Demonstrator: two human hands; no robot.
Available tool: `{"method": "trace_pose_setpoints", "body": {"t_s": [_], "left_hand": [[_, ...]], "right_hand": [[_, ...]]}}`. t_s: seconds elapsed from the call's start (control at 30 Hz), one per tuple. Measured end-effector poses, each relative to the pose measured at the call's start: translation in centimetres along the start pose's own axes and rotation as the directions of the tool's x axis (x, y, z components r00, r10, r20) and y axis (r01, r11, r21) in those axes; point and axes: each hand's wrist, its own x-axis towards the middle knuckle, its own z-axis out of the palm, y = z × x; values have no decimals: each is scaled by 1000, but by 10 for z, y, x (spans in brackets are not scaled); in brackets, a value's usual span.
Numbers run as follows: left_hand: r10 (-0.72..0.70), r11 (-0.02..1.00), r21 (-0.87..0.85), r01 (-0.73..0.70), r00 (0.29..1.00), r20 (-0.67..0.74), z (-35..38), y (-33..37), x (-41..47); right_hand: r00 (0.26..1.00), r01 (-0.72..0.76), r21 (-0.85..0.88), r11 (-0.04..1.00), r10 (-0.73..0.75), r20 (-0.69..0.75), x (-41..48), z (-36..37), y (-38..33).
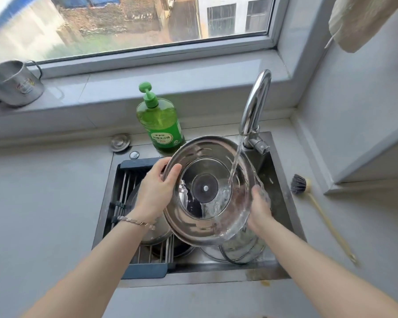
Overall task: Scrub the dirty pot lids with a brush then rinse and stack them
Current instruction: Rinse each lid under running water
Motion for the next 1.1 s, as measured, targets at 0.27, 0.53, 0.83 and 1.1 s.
{"method": "trace_pose_setpoints", "body": {"t_s": [0.27,0.53,0.83,1.1], "left_hand": [[-232,936,-290,199,969,-83,15,-9,1],[-93,986,117,115,980,-177,3,20,-5],[-273,931,262,253,961,41,-25,62,-3],[-128,991,-24,132,982,137,-32,62,-7]], "right_hand": [[861,505,-210,837,-505,55,-10,-12,-52],[905,405,-736,542,-353,238,-13,-16,-39],[533,846,-489,213,-323,782,-125,47,22],[725,682,-155,715,-632,273,-128,54,-20]]}}
